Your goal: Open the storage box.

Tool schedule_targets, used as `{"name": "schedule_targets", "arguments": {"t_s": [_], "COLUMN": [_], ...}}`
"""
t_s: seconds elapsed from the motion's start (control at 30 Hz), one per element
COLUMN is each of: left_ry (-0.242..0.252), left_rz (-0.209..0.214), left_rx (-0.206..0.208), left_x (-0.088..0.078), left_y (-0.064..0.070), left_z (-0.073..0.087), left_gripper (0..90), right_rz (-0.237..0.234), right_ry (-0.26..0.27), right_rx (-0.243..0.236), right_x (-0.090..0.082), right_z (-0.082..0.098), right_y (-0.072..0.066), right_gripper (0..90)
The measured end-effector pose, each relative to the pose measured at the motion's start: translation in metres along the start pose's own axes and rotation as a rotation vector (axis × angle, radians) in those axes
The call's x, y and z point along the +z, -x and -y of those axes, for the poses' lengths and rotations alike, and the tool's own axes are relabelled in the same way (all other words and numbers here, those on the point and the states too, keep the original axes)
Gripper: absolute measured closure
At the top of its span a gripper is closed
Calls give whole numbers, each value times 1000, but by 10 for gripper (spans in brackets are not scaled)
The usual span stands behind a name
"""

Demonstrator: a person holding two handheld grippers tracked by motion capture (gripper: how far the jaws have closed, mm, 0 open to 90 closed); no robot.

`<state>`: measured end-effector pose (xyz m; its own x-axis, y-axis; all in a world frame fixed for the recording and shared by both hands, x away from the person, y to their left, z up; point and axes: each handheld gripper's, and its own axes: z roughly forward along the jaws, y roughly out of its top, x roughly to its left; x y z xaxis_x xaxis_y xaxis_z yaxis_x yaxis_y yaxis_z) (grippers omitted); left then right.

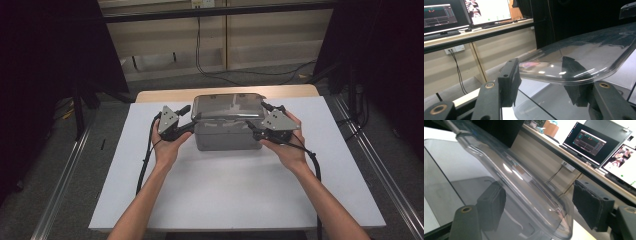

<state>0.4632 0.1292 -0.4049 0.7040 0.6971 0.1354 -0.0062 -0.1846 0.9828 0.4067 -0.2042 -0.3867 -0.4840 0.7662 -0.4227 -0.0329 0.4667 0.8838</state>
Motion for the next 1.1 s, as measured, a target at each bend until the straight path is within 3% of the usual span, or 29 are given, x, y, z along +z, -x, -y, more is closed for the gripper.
{"name": "schedule_targets", "arguments": {"t_s": [0.03,0.23,0.47,0.67,0.9,1.1], "left_ry": [3,7,3,-4,2,1], "left_rz": [3,14,13,20,16,18], "left_rx": [4,-1,2,-3,-9,-13], "left_x": [0,0,0,1,3,3], "left_y": [0,-1,-2,-4,-5,-7], "left_z": [0,-2,-4,-7,-10,-11], "left_gripper": [504,552,562,565,569,569], "right_rz": [-8,-26,-19,-25,-13,-2], "right_ry": [3,1,15,31,42,51], "right_rx": [36,118,123,179,191,154], "right_x": [1,5,8,12,15,16], "right_z": [3,13,16,21,24,24], "right_y": [4,13,18,22,28,30], "right_gripper": [273,291,317,361,430,496]}}
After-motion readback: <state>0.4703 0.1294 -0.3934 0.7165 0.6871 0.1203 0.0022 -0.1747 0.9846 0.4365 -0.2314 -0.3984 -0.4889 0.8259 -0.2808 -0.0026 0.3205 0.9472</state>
